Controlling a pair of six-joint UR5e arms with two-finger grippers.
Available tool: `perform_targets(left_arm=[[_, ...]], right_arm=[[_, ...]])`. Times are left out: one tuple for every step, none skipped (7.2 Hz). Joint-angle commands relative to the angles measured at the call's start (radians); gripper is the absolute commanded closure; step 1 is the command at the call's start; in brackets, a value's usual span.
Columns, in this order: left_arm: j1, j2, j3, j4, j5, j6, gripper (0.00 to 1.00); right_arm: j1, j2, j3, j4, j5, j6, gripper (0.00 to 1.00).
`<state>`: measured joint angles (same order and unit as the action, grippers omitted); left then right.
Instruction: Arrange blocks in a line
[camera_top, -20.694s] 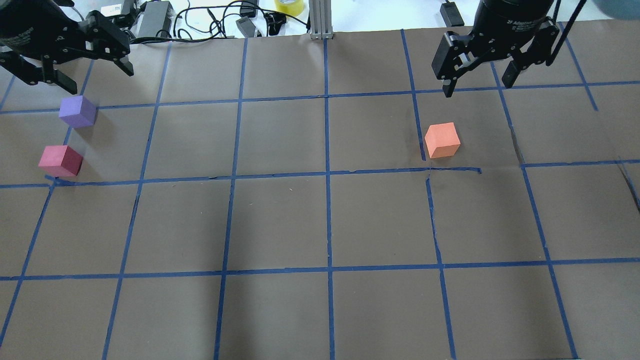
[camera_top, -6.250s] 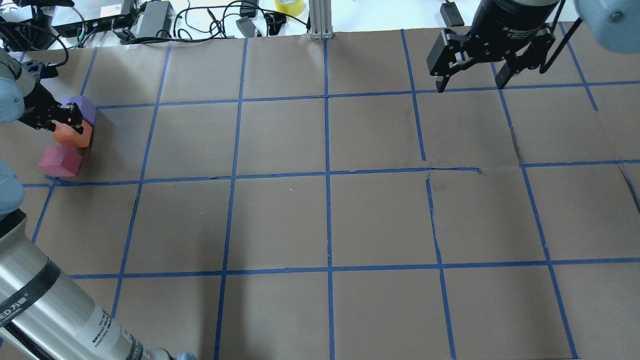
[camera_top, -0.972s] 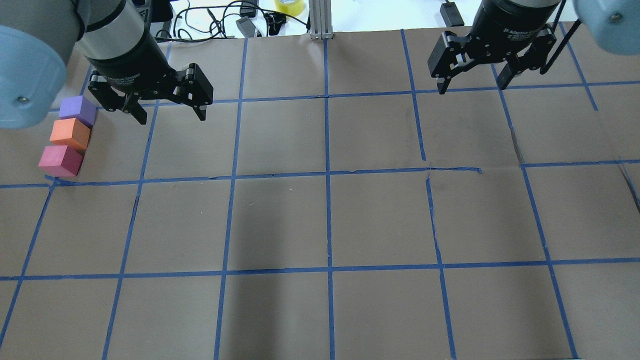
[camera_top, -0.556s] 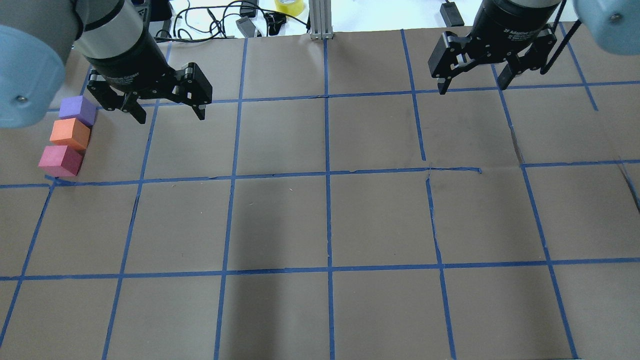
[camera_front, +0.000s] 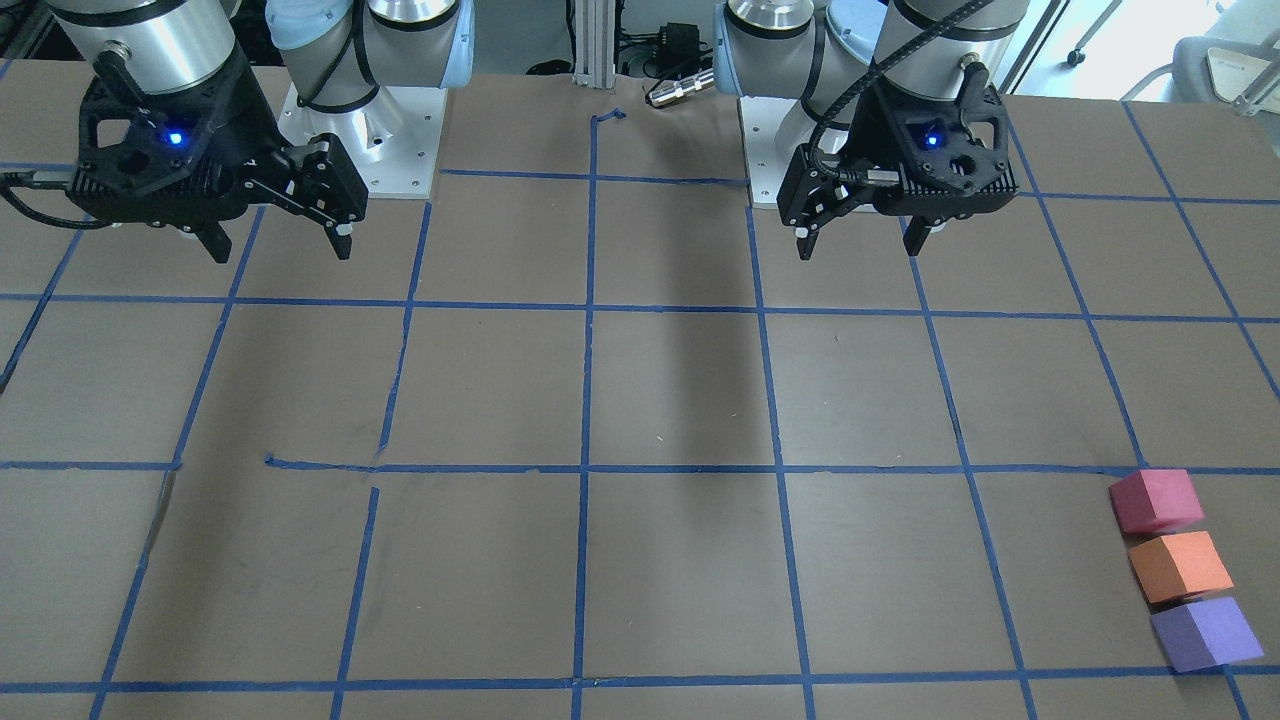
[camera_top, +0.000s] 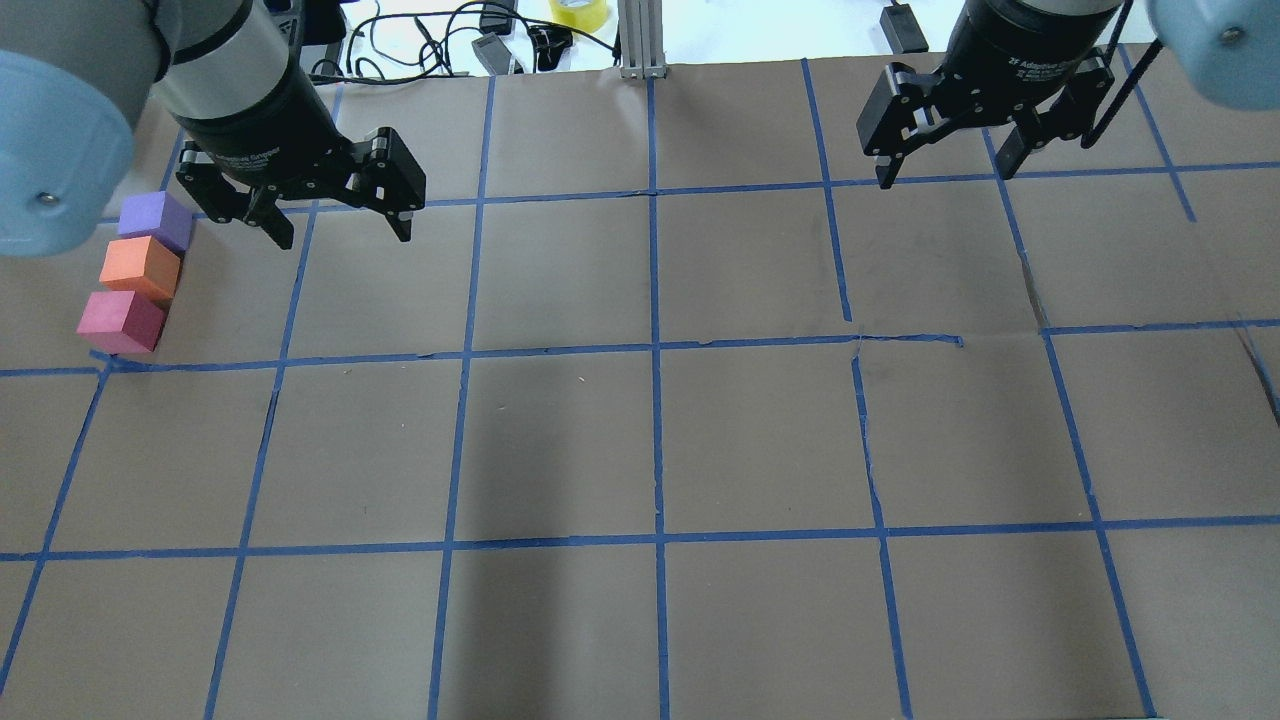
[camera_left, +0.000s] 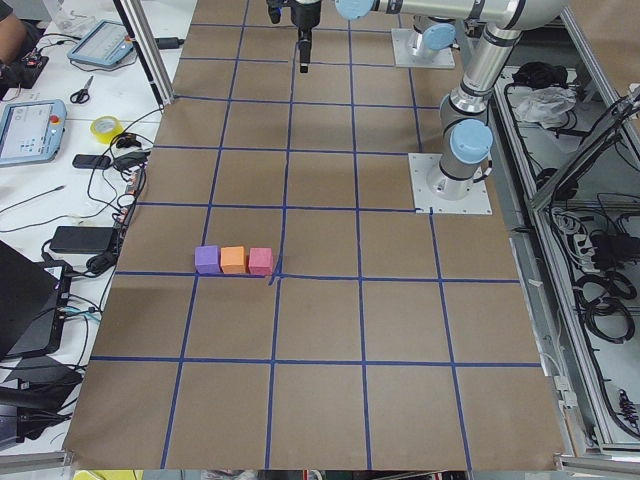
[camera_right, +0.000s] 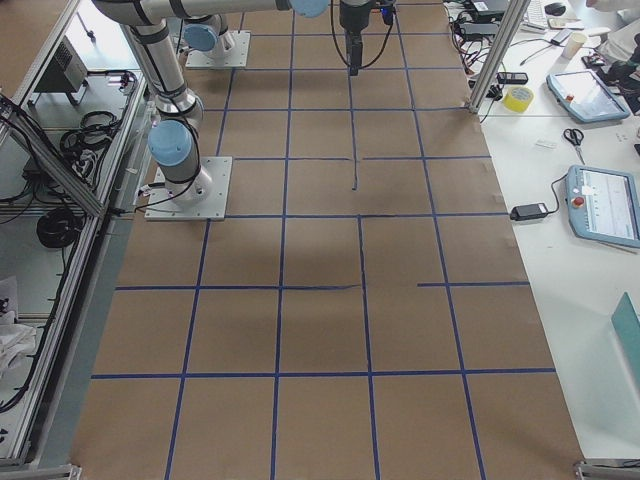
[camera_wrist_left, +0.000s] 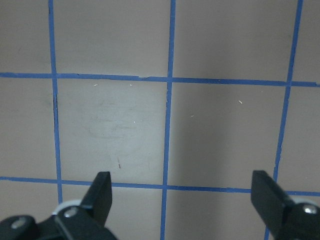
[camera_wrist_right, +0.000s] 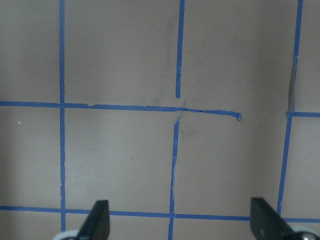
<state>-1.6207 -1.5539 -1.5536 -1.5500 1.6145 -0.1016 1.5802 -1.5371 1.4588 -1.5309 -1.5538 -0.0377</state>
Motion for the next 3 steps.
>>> perform_targets(left_arm=[[0.002, -0.003, 0.006, 0.002, -0.008, 0.000, 0.00], [0.002, -0.003, 0.006, 0.002, -0.001, 0.000, 0.00], [0.001, -0.003, 0.004, 0.001, -0.001, 0.000, 0.00]], right_arm=[[0.001, 0.000, 0.000, 0.000, 0.000, -0.001, 0.00], [0.001, 0.000, 0.000, 0.000, 0.000, -0.002, 0.00], [0.000, 0.000, 0.000, 0.000, -0.002, -0.004, 0.00]])
